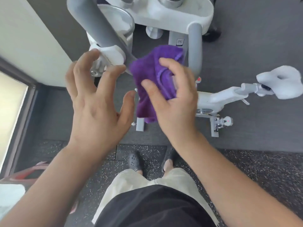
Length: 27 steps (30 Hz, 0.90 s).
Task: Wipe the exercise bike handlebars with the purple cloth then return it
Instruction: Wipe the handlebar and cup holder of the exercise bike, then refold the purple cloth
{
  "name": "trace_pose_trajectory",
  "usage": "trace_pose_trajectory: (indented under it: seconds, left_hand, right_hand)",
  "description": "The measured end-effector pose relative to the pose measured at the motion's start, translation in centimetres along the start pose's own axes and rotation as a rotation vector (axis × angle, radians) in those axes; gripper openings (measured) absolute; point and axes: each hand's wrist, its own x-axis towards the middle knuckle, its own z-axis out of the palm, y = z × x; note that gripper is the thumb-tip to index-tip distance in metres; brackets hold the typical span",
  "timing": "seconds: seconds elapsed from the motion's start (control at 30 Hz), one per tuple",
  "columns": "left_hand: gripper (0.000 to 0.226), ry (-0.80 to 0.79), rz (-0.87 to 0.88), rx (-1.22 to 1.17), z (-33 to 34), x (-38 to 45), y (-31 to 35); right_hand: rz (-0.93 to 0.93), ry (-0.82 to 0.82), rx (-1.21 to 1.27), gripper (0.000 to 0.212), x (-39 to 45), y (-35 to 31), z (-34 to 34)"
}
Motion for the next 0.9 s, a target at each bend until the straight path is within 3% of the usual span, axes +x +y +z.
trace_pose_trajectory:
  seconds: [0.1, 0.23, 0.43, 0.67, 0.8, 0.9]
  left_hand:
    - [0.043, 0.013, 0.002, -0.013, -0.1, 0.0, 0.0]
    - [0.043, -0.035, 0.105, -0.008, 0.3, -1.2, 0.9]
    - [0.050, -0.341, 0.127, -0.246, 4.3, -5.2, 7.6]
    - [0.055, -0.783, -0.075, -0.670, 10.6, -10.7, 18.6]
    - [0.058, -0.886, -0.314, -0.833, 14.6, -15.2, 25.3]
    - [0.057, -0.949, -0.385, -0.888, 17.3, -18.5, 30.4]
  right_hand:
    - [-0.031, -0.060, 0.097, 0.043, 0.0, -1.2, 1.2]
    - [0.036, -0.161, 0.194, 0.043, -1.5, 1.5, -2.4]
    - [0.280, -0.123, 0.283, 0.044, -7.2, 6.3, -9.8]
    - [0.566, 0.041, 0.383, 0.036, -13.8, 11.7, -21.8]
    - [0.672, 0.157, 0.461, 0.035, -18.0, 15.1, -29.2]
    - [0.794, 0.276, 0.513, 0.034, -21.5, 17.7, -34.5]
